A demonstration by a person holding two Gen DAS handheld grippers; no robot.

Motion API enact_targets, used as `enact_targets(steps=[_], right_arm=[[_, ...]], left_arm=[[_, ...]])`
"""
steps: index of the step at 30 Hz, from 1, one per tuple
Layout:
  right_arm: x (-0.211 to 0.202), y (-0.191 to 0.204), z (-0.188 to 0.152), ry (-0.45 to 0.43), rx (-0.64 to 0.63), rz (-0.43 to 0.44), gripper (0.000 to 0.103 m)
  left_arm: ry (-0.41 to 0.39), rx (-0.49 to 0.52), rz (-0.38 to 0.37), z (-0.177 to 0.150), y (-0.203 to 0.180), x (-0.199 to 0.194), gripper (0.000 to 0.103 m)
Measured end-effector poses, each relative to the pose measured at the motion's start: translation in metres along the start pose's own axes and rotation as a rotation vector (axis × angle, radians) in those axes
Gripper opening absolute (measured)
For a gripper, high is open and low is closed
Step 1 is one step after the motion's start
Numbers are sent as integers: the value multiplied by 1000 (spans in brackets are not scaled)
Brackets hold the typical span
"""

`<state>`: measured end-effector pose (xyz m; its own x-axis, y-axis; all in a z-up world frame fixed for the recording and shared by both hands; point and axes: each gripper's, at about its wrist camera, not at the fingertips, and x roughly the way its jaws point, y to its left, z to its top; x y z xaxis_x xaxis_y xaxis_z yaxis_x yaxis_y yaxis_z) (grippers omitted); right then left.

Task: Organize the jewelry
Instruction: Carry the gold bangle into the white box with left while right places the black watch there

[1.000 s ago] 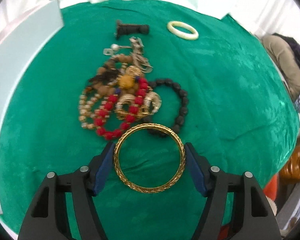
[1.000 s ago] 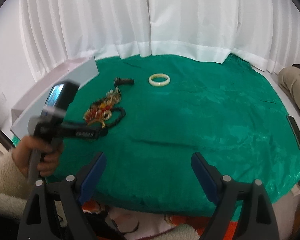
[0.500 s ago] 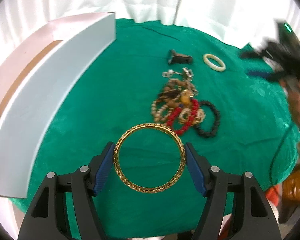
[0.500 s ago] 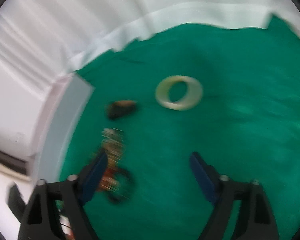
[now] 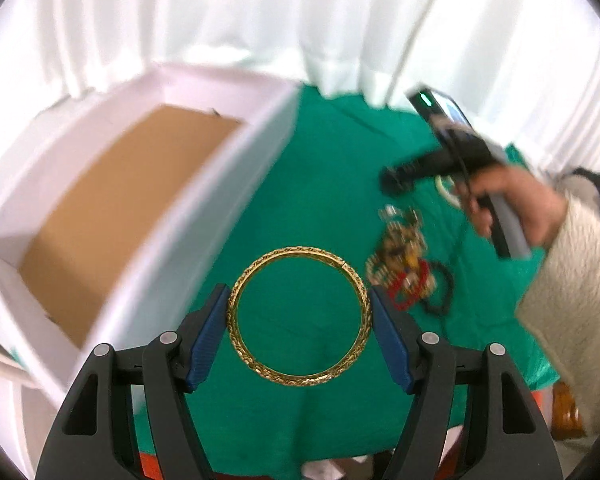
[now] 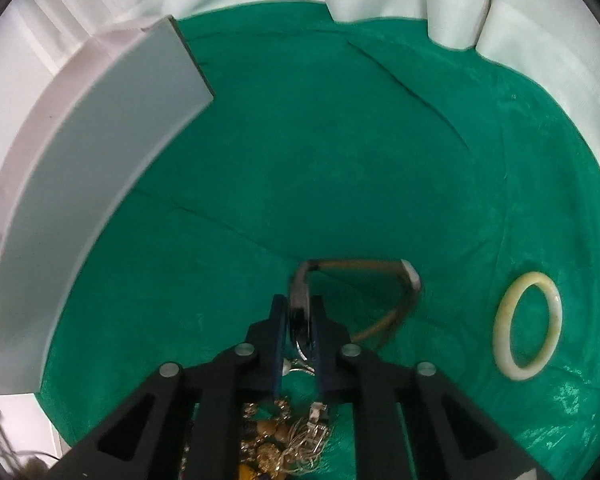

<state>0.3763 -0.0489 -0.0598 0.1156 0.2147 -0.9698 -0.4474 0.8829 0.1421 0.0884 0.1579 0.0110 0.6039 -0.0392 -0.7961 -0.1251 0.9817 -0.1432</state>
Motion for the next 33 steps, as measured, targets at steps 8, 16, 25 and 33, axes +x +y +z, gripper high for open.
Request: enact_targets(steps=[8,16,25,33], right_arm=[[-109,127,21,-257,-205,179,11],[-43,278,59,-217,-430,201,11],[19,285,64,-131,-351,215,60],[34,299,63,-178,-444,129,58]], left_arm=[[-57,-115,212,43,109,-17,71],[98,-212,321,29,172,51,71],[70,-185,332,26,174,59,92],[102,-124,379,25,145,68,92]])
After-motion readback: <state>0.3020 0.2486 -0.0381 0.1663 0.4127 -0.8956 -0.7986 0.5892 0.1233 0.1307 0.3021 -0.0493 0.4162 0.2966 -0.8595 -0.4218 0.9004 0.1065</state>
